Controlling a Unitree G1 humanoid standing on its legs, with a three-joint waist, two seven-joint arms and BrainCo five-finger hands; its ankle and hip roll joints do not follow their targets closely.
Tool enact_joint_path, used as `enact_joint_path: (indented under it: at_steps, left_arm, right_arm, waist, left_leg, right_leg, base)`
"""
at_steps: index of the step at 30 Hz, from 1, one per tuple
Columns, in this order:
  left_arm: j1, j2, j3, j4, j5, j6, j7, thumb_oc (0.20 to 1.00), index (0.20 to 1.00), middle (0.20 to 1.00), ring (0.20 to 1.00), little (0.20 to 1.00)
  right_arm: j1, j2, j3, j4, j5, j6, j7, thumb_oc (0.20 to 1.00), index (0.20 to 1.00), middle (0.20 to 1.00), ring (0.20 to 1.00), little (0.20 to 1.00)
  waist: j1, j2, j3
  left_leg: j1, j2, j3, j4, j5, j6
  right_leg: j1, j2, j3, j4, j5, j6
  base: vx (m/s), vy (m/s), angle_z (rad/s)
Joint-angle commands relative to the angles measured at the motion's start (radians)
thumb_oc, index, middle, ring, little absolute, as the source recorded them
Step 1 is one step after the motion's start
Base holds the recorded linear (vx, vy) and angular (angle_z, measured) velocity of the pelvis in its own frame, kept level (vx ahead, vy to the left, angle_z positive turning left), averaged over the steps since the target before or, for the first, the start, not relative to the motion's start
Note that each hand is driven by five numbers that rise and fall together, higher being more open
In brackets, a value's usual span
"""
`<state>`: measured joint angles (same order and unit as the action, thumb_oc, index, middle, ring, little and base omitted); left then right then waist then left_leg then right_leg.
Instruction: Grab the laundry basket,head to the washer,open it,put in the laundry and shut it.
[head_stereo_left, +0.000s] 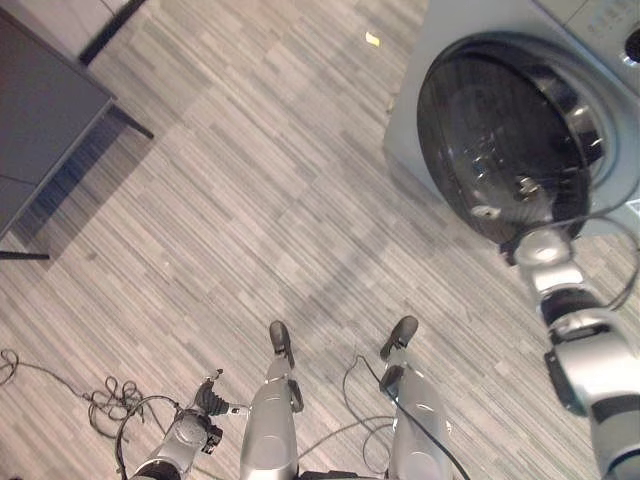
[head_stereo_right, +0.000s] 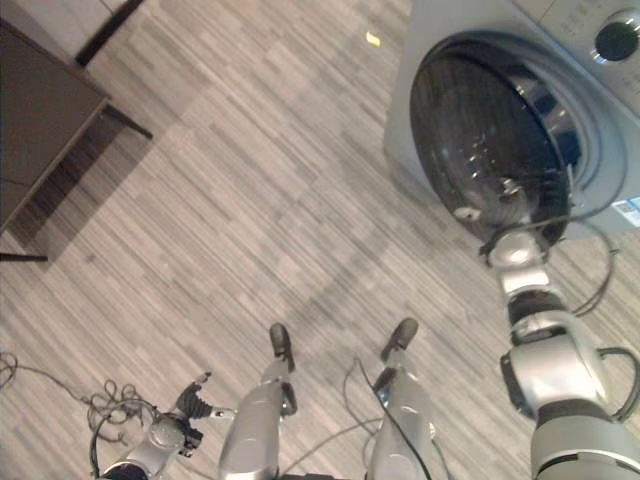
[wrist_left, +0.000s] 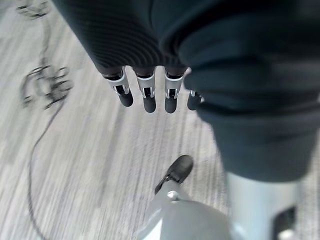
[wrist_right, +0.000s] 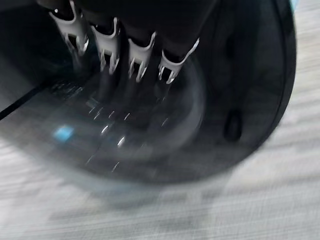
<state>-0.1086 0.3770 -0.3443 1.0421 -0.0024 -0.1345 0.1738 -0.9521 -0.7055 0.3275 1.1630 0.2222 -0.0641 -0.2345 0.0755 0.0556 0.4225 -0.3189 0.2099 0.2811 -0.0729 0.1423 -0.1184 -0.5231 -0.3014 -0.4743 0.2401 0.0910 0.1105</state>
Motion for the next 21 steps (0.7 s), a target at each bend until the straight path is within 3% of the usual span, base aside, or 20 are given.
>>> enact_joint_path:
  at_steps: [1, 8, 13, 17, 21]
  left_arm:
    - [0.011, 0.034, 0.011, 0.004, -0.080, 0.003, 0.051, 1.000, 1.000, 1.000, 1.000, 1.000]
    - [0.030, 0.023, 0.021, 0.033, -0.164, 0.004, 0.063, 1.000, 1.000, 1.000, 1.000, 1.000]
    - [0.040, 0.013, 0.015, 0.023, -0.186, -0.005, 0.076, 1.000, 1.000, 1.000, 1.000, 1.000]
    - [0.022, 0.013, 0.017, 0.025, -0.187, -0.002, 0.095, 1.000, 1.000, 1.000, 1.000, 1.000]
    - [-0.007, 0.015, 0.059, 0.003, -0.228, -0.015, 0.121, 1.000, 1.000, 1.000, 1.000, 1.000]
  right_arm:
    - [-0.113, -0.094, -0.005, 0.035, 0.074, -0.020, -0.053, 1.000, 1.000, 1.000, 1.000, 1.000]
    - [-0.316, -0.253, -0.064, 0.077, 0.218, -0.058, -0.188, 1.000, 1.000, 1.000, 1.000, 1.000]
    - [-0.409, -0.289, 0.005, -0.039, 0.150, -0.093, -0.289, 1.000, 1.000, 1.000, 1.000, 1.000]
    - [-0.390, -0.248, 0.014, -0.115, 0.124, -0.111, -0.306, 1.000, 1.000, 1.000, 1.000, 1.000]
    - [-0.231, -0.162, -0.001, -0.266, 0.044, -0.107, -0.304, 1.000, 1.000, 1.000, 1.000, 1.000]
  waist:
    - [0.008, -0.002, -0.004]
    - [0.001, 0.044, 0.008]
    - [-0.004, 0.076, 0.018]
    - [-0.016, 0.068, 0.030]
    - [-0.033, 0.056, 0.050]
  left_leg:
    - [0.034, 0.140, -0.085, -0.012, 0.027, -0.094]
    - [-0.045, 0.169, -0.079, -0.014, 0.065, -0.118]
    - [-0.102, 0.188, -0.051, -0.010, 0.094, -0.135]
    - [-0.119, 0.196, -0.043, -0.010, 0.121, -0.137]
    - [-0.089, 0.207, -0.021, -0.006, 0.130, -0.134]
  right_leg:
    - [-0.146, -0.042, 0.085, 0.151, -0.019, 0.119]
    - [-0.313, -0.070, 0.083, 0.311, -0.094, 0.103]
    - [-0.413, -0.060, 0.095, 0.365, -0.122, 0.087]
    - [-0.461, -0.054, 0.097, 0.405, -0.127, 0.077]
    - [-0.444, -0.036, 0.088, 0.407, -0.131, 0.060]
  base:
    - [0.04, -0.157, 0.26]
    - [0.05, -0.127, 0.17]
    - [0.05, -0.101, 0.02]
    - [0.02, -0.075, -0.21]
    - [-0.01, -0.044, -0.03]
